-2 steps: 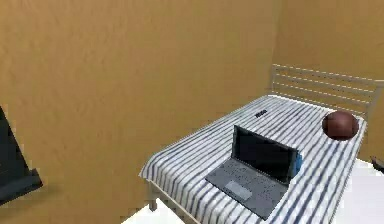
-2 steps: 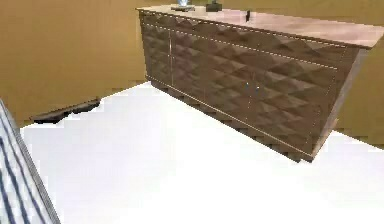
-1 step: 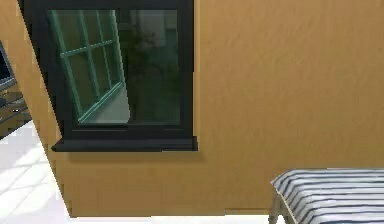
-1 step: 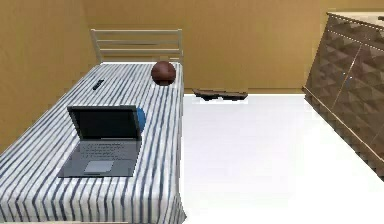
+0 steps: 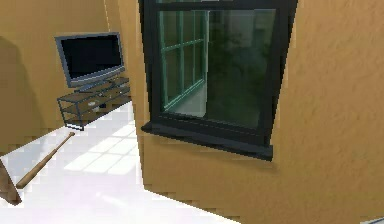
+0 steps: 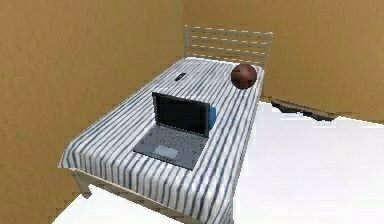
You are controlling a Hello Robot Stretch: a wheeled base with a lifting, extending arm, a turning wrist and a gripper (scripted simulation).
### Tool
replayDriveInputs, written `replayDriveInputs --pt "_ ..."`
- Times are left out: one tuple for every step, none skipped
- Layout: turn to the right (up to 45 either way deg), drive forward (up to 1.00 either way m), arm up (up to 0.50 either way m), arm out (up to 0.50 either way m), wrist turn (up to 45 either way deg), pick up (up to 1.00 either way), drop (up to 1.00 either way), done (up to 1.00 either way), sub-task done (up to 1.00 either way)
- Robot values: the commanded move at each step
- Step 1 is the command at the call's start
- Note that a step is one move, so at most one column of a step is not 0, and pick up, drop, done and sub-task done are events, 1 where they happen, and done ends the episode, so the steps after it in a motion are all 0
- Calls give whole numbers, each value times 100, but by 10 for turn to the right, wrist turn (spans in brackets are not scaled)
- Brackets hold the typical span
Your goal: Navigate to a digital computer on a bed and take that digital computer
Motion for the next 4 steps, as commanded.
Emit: replayDriveInputs --pt "0 0 50 0 0 0 0 0 0" --pt "0 0 14 0 0 0 0 0 0" --pt "0 0 0 46 0 0 0 0 0" --pt "0 0 0 0 450 0 0 0 0"
